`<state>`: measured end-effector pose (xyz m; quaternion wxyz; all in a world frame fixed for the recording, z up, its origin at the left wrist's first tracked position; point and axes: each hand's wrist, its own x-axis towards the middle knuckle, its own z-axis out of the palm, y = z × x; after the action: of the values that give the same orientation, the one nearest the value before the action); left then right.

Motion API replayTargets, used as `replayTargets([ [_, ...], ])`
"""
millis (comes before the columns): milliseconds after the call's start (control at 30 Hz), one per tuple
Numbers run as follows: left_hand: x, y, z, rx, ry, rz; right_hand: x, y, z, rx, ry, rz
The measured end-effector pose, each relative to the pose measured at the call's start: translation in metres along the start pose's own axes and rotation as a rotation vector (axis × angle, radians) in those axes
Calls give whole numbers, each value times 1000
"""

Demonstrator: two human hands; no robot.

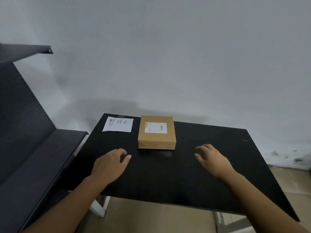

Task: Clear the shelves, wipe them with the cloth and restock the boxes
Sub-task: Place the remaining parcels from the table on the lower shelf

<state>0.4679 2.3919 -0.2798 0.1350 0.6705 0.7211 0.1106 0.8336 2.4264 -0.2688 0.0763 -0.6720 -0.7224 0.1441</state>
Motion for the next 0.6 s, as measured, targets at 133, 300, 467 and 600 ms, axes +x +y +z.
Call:
replayTargets([
  [133, 36, 5, 7, 46, -17, -47, 45, 9, 4, 3, -50, 2],
  [300, 97, 4, 21, 34, -31, -81, 110, 12, 8, 33, -62, 24],
  [467, 159, -5, 48, 16, -77, -93, 165, 15, 29, 75, -84, 88],
  [600, 211, -14, 65, -37, -110, -102, 206, 9, 50, 115, -112, 150],
])
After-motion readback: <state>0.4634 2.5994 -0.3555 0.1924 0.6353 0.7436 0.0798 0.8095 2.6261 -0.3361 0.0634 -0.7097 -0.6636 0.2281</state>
